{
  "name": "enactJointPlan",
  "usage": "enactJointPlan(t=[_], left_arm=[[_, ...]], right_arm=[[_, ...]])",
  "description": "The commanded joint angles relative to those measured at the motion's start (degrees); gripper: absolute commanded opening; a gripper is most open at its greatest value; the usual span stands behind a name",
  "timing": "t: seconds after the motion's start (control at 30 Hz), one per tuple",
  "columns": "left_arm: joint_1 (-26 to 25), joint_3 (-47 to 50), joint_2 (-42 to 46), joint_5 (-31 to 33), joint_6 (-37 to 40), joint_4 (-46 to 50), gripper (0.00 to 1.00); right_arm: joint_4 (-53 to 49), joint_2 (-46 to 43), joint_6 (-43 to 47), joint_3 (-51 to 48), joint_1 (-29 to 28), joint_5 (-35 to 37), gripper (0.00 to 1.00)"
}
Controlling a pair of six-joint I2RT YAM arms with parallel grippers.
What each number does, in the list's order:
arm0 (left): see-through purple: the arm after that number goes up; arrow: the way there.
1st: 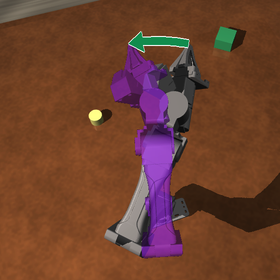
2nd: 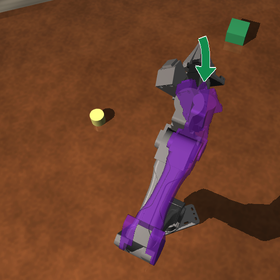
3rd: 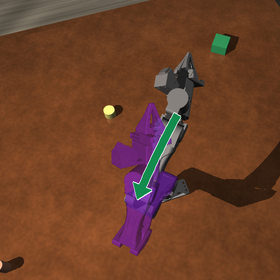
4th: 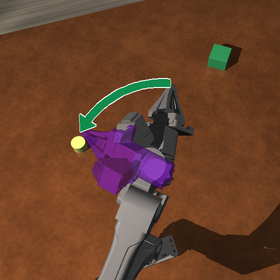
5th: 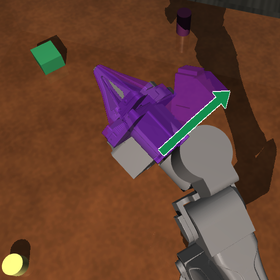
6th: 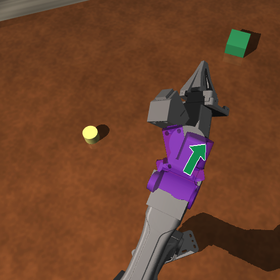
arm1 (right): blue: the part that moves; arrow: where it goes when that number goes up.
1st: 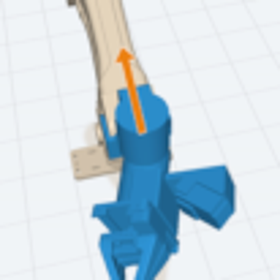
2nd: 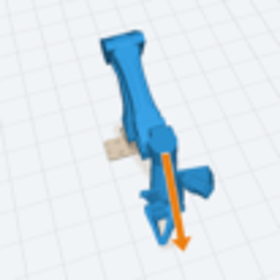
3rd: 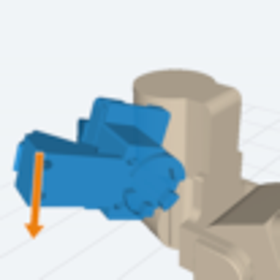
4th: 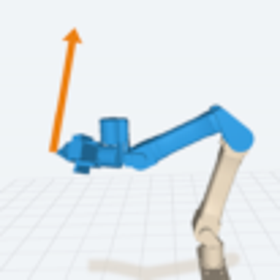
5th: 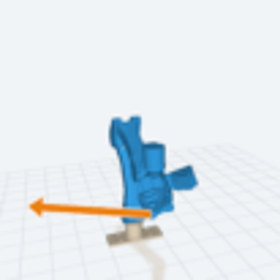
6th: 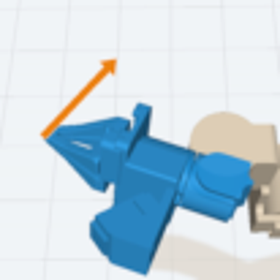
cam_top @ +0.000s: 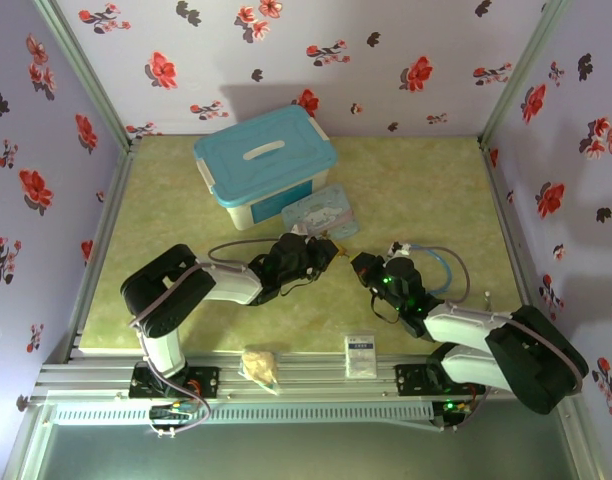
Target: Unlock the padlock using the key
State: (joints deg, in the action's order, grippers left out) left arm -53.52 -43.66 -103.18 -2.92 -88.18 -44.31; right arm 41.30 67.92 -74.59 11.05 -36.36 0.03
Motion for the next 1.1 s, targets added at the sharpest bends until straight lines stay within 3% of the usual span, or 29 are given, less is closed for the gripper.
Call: enactJointPlan(t=[0.0, 0.13, 0.43, 0.87, 1.07], left_arm=[[-0.3, -1.4, 0.6, 0.7, 1.0, -2.9, 0.0], [-0.2, -1.8, 0.1, 0.7, 0.7, -3.4, 0.0], [-0.8, -2.5, 1.0, 1.2, 0.2, -2.5, 0.0], [-0.6, -1.7, 0.3, 1.6, -0.7, -4.6, 0.0], [-0.6, -2.5, 0.3, 1.2, -0.3, -3.9, 0.0]], right_arm=[[0.1, -2.1, 1.1, 0.4, 0.3, 0.7, 0.0], [-2.4, -4.5, 1.4, -0.4, 0.3, 2.3, 0.0], [4.3, 0.2, -0.9, -1.4, 0.3, 1.3, 0.0], [-6.4, -5.9, 0.4, -1.0, 0.2, 3.7, 0.0], [-2.7, -3.0, 0.3, -0.4, -0.1, 3.2, 0.0]])
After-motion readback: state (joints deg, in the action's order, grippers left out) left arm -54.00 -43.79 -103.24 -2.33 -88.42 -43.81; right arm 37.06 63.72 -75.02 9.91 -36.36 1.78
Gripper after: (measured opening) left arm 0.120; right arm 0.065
